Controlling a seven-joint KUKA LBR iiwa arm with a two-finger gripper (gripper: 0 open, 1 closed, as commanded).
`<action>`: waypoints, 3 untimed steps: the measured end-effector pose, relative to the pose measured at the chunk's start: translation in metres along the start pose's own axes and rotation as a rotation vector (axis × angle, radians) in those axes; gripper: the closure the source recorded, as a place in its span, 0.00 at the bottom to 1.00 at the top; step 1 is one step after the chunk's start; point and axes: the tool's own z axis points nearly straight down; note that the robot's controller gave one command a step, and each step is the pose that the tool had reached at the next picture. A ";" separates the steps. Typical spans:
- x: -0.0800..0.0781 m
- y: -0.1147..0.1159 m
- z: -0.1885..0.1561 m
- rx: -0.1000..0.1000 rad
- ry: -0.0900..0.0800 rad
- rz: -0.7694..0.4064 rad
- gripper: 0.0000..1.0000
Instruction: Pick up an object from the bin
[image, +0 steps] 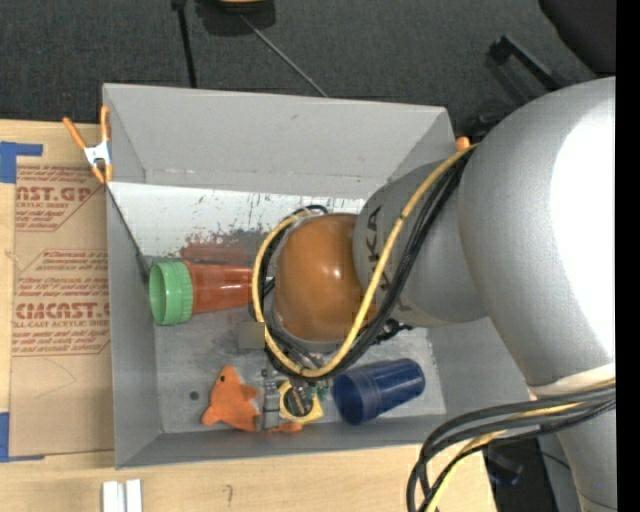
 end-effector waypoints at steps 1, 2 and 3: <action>0.004 0.001 0.022 0.001 0.004 0.065 0.00; 0.006 0.012 0.017 0.001 -0.001 -0.009 0.00; 0.005 0.020 0.017 0.000 -0.005 -0.107 0.00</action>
Offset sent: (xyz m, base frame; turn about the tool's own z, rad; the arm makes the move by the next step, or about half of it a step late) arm -0.0118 0.0230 -0.0136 -0.1270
